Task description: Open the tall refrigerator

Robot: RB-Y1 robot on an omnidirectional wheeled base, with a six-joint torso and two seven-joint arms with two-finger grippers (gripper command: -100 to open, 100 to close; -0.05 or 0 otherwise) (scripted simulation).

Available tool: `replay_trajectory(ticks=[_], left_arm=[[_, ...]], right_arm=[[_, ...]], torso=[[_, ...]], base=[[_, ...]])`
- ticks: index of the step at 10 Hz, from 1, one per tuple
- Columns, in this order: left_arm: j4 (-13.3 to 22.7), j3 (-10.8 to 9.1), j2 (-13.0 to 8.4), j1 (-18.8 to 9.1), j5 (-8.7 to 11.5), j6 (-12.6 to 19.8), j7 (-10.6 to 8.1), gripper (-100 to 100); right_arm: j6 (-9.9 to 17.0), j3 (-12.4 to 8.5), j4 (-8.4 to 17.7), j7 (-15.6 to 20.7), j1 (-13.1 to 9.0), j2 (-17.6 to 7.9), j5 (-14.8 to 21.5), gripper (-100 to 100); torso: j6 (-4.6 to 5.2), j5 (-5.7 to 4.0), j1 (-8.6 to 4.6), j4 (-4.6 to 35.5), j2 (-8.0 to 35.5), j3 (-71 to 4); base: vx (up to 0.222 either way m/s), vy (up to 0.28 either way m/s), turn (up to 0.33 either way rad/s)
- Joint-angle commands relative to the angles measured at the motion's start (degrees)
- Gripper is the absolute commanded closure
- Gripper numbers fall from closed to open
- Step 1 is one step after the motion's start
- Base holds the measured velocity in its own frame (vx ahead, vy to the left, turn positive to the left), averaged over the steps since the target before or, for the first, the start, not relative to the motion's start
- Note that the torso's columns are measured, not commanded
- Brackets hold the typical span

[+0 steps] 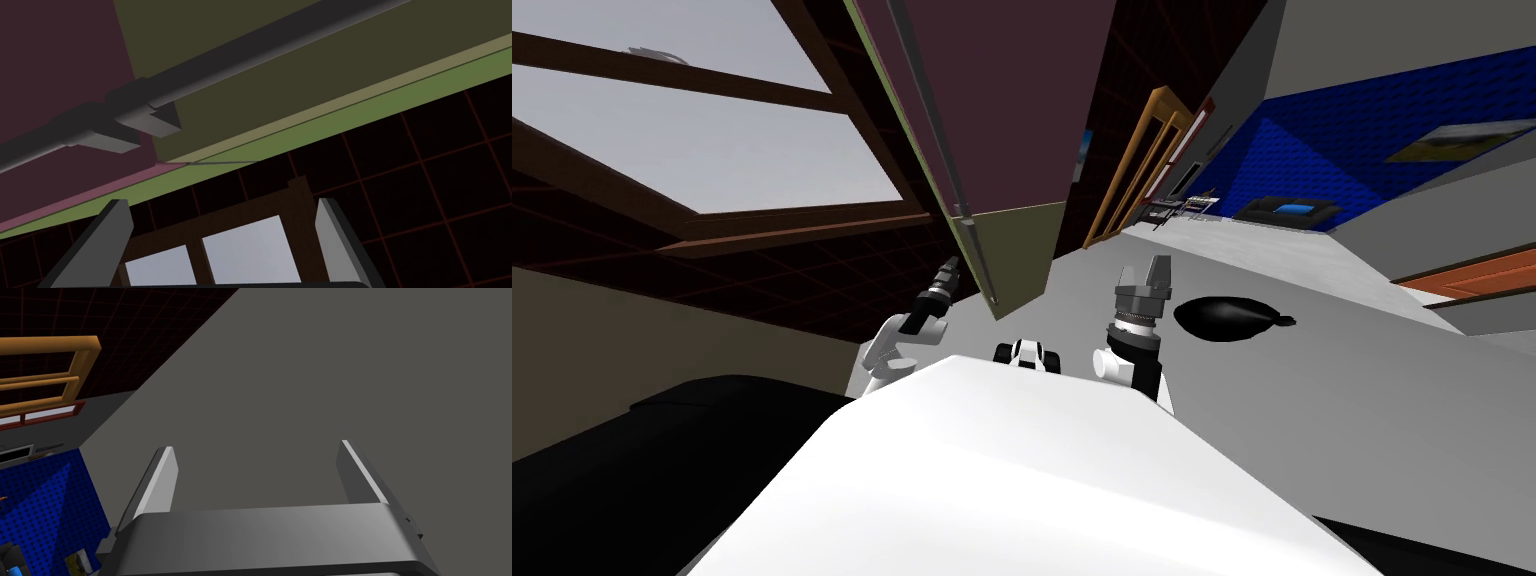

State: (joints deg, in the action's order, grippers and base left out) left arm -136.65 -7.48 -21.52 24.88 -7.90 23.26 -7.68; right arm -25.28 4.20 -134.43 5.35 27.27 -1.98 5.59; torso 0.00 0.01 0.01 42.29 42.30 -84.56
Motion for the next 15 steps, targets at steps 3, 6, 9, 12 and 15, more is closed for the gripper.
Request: replay_trajectory(ticks=[3, 6, 9, 12, 15], left_arm=[[-0.26, -1.26, -2.94, -0.57, -0.12, 6.31, -1.1, -100], [-0.67, -2.07, -5.15, -1.04, -0.37, 10.63, -1.84, -100], [-2.18, -3.14, -8.33, -1.63, -0.71, 15.97, -2.81, -100], [-5.05, -3.96, -11.1, -2.1, -0.96, 20.64, -3.56, -100], [-9.3, -4.49, -13.13, -2.43, -1.13, 23.46, -4.04, -100]], right_arm=[[0.0, 0.0, 0.0, 0.0, 0.0, 0.0, 0.0, 0], [0.0, 0.0, 0.0, 0.0, 0.0, 0.0, 0.0, 0], [0.0, 0.0, 0.0, 0.0, 0.0, 0.0, 0.0, 0], [0.0, 0.0, 0.0, 0.0, 0.01, 0.0, 0.0, 0], [0.0, 0.0, 0.0, 0.0, 0.0, 0.0, 0.0, 0]], torso=[[0.01, -0.01, 0.0, -0.02, -0.1, -0.06], [0.01, 0.0, 0.01, -0.01, -0.06, -0.03], [0.01, -0.03, -0.08, -0.01, -0.04, -0.02], [-0.01, 0.01, 0.03, -0.01, -0.04, -0.02], [0.31, -0.3, -0.16, 0.14, -0.37, -0.34]], base=[[0.077, 0.005, -0.089], [0.077, 0.016, -0.079], [0.082, -0.004, -0.088], [0.087, 0.018, -0.072], [0.037, 0.004, -0.042]])
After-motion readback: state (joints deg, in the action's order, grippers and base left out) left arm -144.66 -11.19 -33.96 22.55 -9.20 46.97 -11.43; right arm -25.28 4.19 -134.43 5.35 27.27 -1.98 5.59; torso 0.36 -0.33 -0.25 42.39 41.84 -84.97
